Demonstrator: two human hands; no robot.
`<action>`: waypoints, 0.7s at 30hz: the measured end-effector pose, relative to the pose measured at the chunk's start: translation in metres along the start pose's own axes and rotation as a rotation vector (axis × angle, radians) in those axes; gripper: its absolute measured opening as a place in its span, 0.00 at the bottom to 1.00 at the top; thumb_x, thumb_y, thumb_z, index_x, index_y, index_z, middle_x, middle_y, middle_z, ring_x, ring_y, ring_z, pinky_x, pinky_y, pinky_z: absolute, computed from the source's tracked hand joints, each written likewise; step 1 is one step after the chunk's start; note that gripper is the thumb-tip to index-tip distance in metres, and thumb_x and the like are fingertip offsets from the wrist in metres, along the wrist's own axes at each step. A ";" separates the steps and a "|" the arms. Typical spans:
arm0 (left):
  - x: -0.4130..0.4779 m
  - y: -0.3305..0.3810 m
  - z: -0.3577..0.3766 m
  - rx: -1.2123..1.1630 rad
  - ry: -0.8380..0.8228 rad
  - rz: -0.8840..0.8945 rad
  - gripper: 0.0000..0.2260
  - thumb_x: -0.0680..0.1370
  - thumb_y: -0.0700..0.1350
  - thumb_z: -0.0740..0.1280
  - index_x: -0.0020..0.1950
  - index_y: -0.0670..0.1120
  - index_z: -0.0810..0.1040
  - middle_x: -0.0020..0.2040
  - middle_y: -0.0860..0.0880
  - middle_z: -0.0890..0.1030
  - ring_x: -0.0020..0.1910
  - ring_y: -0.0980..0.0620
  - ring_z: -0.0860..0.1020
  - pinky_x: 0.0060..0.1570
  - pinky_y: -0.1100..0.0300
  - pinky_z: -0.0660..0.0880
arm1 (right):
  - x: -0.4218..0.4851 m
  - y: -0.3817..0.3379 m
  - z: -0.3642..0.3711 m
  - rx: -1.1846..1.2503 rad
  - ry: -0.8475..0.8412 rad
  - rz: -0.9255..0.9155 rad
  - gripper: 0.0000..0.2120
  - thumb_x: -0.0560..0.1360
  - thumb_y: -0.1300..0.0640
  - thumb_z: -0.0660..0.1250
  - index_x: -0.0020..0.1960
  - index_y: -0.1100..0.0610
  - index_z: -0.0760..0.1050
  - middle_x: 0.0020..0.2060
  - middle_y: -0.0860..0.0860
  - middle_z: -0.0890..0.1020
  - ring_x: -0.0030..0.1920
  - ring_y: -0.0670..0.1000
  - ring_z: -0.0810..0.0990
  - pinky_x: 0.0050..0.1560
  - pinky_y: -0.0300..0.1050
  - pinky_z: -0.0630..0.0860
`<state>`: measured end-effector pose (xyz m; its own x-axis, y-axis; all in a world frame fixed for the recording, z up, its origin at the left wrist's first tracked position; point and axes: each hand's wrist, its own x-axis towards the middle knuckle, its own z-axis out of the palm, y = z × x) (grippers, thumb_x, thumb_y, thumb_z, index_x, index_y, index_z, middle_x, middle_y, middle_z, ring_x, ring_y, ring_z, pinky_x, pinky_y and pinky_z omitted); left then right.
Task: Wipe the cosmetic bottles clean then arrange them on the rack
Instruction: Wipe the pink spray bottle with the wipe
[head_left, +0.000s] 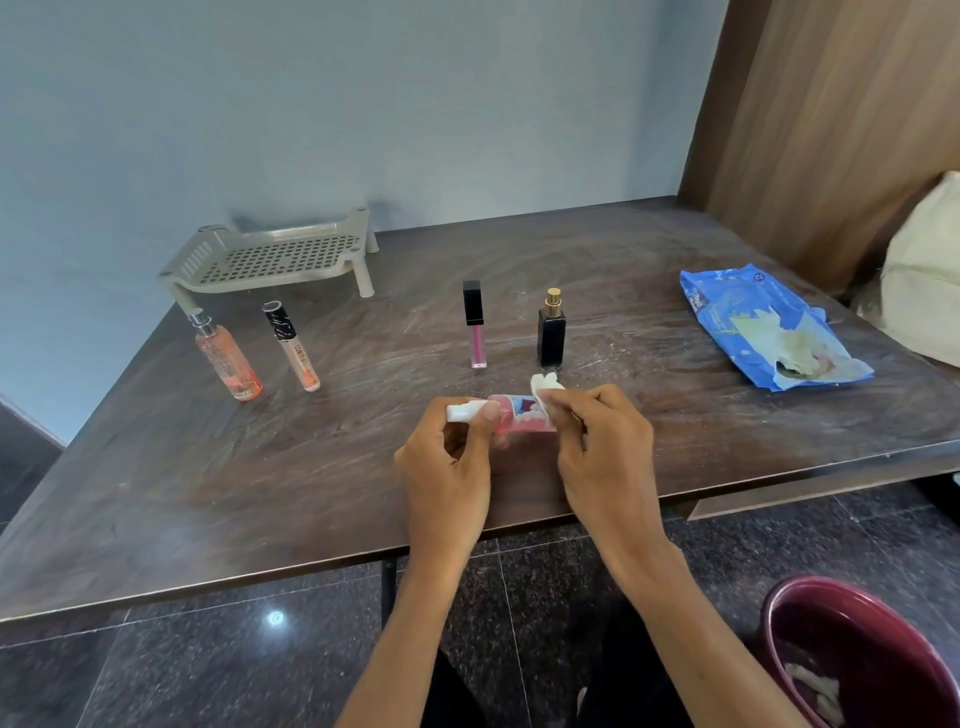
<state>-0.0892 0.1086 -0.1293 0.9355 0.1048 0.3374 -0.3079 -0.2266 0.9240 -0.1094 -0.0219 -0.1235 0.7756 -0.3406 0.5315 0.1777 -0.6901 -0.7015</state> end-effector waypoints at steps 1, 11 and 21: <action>0.000 0.001 0.001 0.006 0.001 0.012 0.10 0.78 0.54 0.70 0.49 0.48 0.83 0.38 0.55 0.85 0.38 0.60 0.84 0.37 0.65 0.79 | 0.002 0.001 0.000 -0.002 0.007 0.011 0.09 0.79 0.60 0.66 0.57 0.56 0.82 0.41 0.50 0.77 0.39 0.45 0.77 0.42 0.29 0.72; -0.001 0.004 -0.001 0.000 -0.002 -0.010 0.06 0.79 0.55 0.67 0.46 0.55 0.79 0.38 0.58 0.85 0.36 0.58 0.84 0.37 0.58 0.82 | -0.009 -0.033 0.012 0.065 -0.059 -0.111 0.09 0.79 0.63 0.65 0.56 0.57 0.81 0.42 0.49 0.75 0.40 0.45 0.75 0.40 0.28 0.71; -0.002 0.004 0.002 0.010 0.023 0.014 0.10 0.78 0.56 0.67 0.47 0.50 0.80 0.34 0.55 0.85 0.36 0.61 0.84 0.38 0.60 0.81 | 0.001 -0.004 0.001 -0.012 -0.006 0.016 0.10 0.79 0.60 0.66 0.57 0.56 0.82 0.40 0.50 0.74 0.38 0.43 0.75 0.41 0.30 0.71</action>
<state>-0.0923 0.1055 -0.1266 0.9269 0.1239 0.3542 -0.3188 -0.2381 0.9174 -0.1085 -0.0192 -0.1206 0.7820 -0.3477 0.5174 0.1579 -0.6924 -0.7040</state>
